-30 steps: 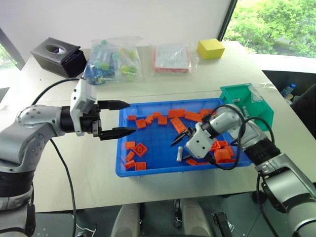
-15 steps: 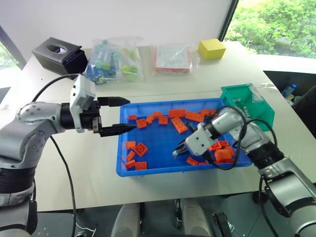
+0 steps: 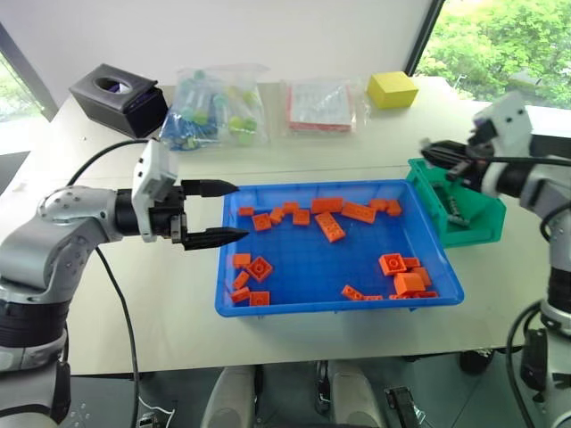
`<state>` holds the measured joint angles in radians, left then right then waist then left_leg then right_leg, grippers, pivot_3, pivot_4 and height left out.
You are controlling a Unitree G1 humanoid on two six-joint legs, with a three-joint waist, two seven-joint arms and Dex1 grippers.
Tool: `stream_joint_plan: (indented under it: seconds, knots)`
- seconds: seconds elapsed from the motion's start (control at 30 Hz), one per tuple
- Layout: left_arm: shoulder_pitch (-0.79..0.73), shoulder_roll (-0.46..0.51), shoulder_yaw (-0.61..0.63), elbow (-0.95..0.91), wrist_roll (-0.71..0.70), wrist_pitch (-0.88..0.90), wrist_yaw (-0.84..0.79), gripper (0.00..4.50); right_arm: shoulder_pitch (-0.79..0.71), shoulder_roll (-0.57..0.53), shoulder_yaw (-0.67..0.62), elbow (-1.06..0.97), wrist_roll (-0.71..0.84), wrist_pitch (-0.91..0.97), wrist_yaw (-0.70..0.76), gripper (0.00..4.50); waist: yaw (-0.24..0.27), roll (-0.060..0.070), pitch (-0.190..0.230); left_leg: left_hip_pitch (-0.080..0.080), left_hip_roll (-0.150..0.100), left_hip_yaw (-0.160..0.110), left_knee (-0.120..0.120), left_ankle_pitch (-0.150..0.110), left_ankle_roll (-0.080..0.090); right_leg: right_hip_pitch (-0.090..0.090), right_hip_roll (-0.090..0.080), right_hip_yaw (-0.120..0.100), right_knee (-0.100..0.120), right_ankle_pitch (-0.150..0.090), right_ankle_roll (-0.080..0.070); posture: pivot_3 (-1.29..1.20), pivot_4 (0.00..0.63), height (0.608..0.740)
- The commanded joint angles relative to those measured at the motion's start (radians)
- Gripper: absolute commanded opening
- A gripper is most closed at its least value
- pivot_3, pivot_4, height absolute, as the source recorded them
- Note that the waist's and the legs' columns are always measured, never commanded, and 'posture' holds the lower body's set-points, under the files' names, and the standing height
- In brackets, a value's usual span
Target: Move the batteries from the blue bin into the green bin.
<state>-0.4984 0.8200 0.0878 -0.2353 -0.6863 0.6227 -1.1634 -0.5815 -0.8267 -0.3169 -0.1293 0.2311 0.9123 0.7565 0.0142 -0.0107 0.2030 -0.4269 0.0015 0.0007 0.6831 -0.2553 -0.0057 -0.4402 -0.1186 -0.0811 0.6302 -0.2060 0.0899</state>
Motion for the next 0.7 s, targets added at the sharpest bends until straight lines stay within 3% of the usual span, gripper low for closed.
stream_joint_plan:
  seconds: [0.03, 0.1, 0.33, 0.5, 0.7]
  knots:
    - [-0.041, 0.0, -0.001, 0.011, 0.006, -0.023, -0.017, 4.5, 0.049, -0.038, -0.043, 0.0, -0.006, -0.03, -0.03, 0.08, -0.004, 0.0, 0.0, 0.0, 0.0, 0.0, 0.0, 0.0, 0.0, 0.0, 0.0, 0.0, 0.0, 0.0, 0.0, 0.0, 0.15, 0.692]
    - [-0.051, -0.006, -0.01, 0.02, 0.012, -0.027, -0.023, 4.5, 0.104, -0.043, -0.035, 0.015, -0.01, -0.064, -0.029, 0.08, -0.005, 0.0, 0.0, 0.001, 0.0, 0.0, 0.0, 0.0, 0.0, 0.0, 0.0, 0.0, 0.001, 0.0, 0.0, 0.0, 0.15, 0.692]
    - [-0.068, -0.013, -0.019, 0.036, 0.017, -0.027, -0.03, 4.5, 0.177, -0.072, -0.033, 0.04, -0.021, -0.179, -0.028, 3.51, -0.003, 0.0, 0.0, 0.001, 0.0, 0.001, 0.0, 0.0, 0.001, 0.0, 0.0, 0.0, 0.001, 0.0, 0.001, 0.0, 0.15, 0.692]
    - [-0.03, -0.014, -0.001, 0.028, 0.021, -0.024, -0.003, 4.5, 0.306, -0.147, -0.199, -0.068, 0.145, -0.134, 0.152, 3.51, 0.002, 0.001, 0.0, 0.0, 0.0, -0.001, 0.0, 0.0, 0.001, 0.0, 0.0, 0.0, 0.0, 0.0, 0.001, 0.0, 0.15, 0.692]
    - [0.04, 0.029, 0.064, 0.015, -0.007, 0.009, 0.017, 4.5, 0.611, -0.208, -0.495, -0.201, 0.306, -0.076, 0.419, 3.51, 0.0, 0.0, 0.0, 0.001, 0.001, -0.001, 0.0, -0.001, 0.002, 0.001, 0.0, 0.0, 0.0, -0.001, 0.001, 0.0, 0.15, 0.692]
